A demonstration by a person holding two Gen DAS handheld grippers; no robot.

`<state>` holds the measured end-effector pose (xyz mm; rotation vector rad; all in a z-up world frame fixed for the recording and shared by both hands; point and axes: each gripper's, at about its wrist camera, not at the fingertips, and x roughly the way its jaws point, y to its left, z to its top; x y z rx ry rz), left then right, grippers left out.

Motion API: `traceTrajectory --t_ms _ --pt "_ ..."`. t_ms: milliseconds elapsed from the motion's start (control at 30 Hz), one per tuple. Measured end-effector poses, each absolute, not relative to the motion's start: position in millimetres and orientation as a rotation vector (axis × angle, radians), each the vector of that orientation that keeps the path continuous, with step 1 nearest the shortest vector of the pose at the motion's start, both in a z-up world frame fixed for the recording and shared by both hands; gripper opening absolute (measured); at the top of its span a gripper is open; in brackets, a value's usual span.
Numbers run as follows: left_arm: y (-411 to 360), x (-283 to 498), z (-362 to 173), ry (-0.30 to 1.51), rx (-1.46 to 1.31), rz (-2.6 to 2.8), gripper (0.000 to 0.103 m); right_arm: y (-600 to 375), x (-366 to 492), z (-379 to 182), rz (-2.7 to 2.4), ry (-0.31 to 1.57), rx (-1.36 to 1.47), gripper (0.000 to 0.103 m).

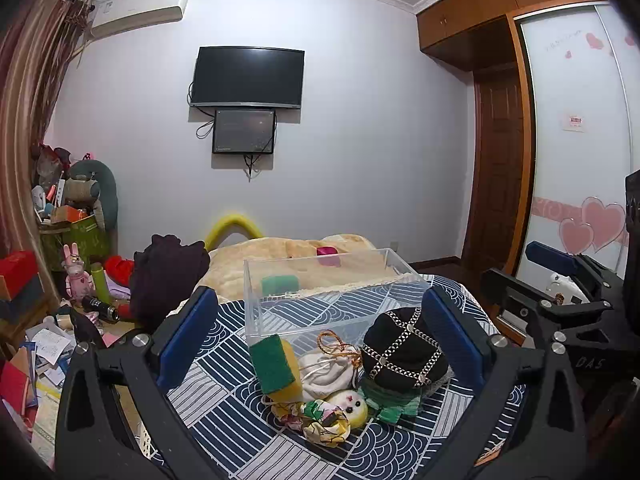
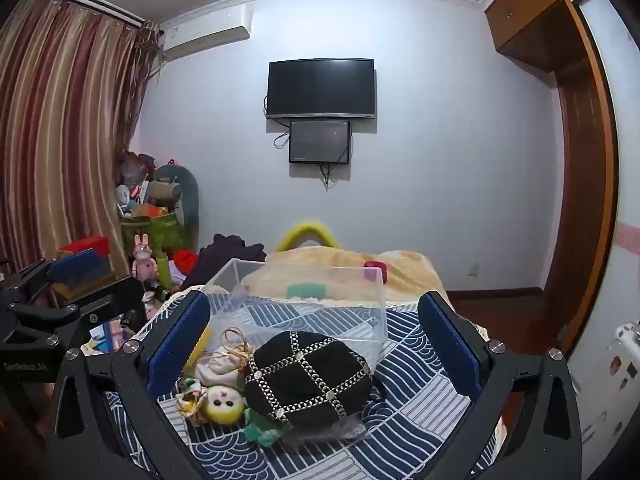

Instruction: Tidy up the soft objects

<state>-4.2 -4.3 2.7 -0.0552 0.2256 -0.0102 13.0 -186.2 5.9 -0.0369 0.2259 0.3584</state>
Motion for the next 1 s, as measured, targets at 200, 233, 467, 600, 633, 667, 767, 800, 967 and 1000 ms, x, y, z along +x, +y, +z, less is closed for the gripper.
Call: traceTrajectory --t_ms 200,233,467,600,633,667,767,800,967,1000 --pt "-2.0 -5.8 3.0 0.221 -0.054 -0.007 0.103 -185.4 12.1 4.9 0.360 0.228 -0.036 0.103" --pt "-2.3 -5.5 2.9 0.221 -0.054 -0.008 0.103 -185.4 11.8 4.8 0.358 0.226 -0.036 0.103" --pt "-3.6 -5.9 3.6 0.217 -0.055 -0.011 0.103 -186.2 12.9 5.3 0.362 0.231 -0.030 0.103" --pt "-4.3 -5.9 3.7 0.219 -0.055 -0.014 0.103 -186.6 13.7 5.3 0.362 0.232 -0.029 0.103" --pt "-4.5 -5.8 4.0 0.220 -0.053 -0.014 0.103 -186.5 13.6 5.2 0.361 0.232 -0.029 0.103" --pt "-4.8 -5.9 4.5 0.220 -0.051 -0.013 0.103 -186.3 13.2 5.1 0.361 0.231 -0.029 0.103" --pt "-4.8 -6.5 5.3 0.218 -0.052 -0.013 0.103 -186.4 13.8 5.5 0.365 0.233 -0.029 0.103" --pt "-5.1 -6.2 5.4 0.218 -0.053 -0.013 0.103 -185.9 13.7 5.3 0.368 0.234 -0.030 0.103" --pt "-6.0 -6.8 5.2 0.218 -0.051 -0.016 0.103 -184.8 14.4 3.5 0.362 0.232 -0.034 0.103" --pt "-5.8 -6.7 4.9 0.219 -0.051 -0.016 0.103 -185.0 14.4 3.4 0.364 0.233 -0.031 0.103"
